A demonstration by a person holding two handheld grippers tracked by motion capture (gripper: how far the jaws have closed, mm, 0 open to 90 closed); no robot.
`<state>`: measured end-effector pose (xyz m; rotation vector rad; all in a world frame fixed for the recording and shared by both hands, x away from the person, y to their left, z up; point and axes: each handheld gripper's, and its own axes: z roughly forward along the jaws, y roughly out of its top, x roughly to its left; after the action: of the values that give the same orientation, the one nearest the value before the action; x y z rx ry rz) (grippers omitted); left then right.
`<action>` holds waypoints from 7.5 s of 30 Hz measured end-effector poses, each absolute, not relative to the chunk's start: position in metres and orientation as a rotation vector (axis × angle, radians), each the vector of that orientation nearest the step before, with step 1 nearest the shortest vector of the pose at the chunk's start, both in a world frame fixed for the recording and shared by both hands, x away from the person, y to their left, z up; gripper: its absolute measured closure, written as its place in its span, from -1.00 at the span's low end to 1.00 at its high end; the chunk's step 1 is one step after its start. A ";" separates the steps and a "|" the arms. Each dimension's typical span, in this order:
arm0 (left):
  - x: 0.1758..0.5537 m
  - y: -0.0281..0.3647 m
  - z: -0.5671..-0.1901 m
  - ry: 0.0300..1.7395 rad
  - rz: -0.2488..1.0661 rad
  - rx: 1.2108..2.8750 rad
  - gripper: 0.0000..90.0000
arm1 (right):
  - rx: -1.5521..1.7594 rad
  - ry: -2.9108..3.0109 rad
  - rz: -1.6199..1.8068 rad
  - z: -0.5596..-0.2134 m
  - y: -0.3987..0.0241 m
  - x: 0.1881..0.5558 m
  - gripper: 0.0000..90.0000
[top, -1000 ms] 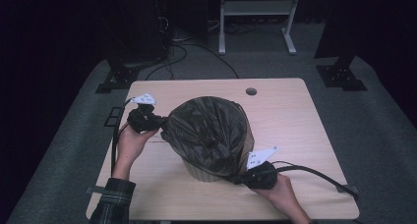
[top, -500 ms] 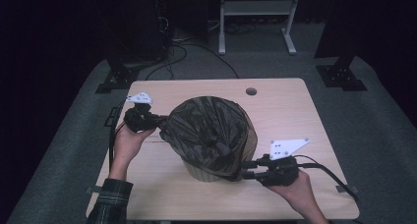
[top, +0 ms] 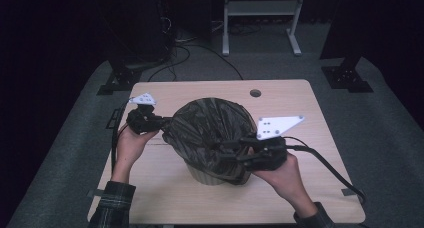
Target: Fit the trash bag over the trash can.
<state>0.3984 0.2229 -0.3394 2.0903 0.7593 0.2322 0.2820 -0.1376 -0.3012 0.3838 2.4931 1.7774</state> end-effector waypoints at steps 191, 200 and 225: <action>0.417 0.245 -0.416 0.917 0.280 2.109 -0.22 | 1.068 2.310 1.268 -0.418 -0.217 0.423 0.01; 0.384 0.267 -0.412 0.871 0.322 2.149 -0.79 | 0.966 2.252 1.334 -0.382 -0.225 0.402 -0.72; 0.315 0.270 -0.457 0.675 0.300 2.330 -1.00 | 0.586 2.375 1.481 -0.297 -0.191 0.355 -0.79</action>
<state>0.3150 0.2698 -0.4573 2.3299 0.6747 0.3002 0.3545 -0.1909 -0.2973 0.5860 2.3745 1.4808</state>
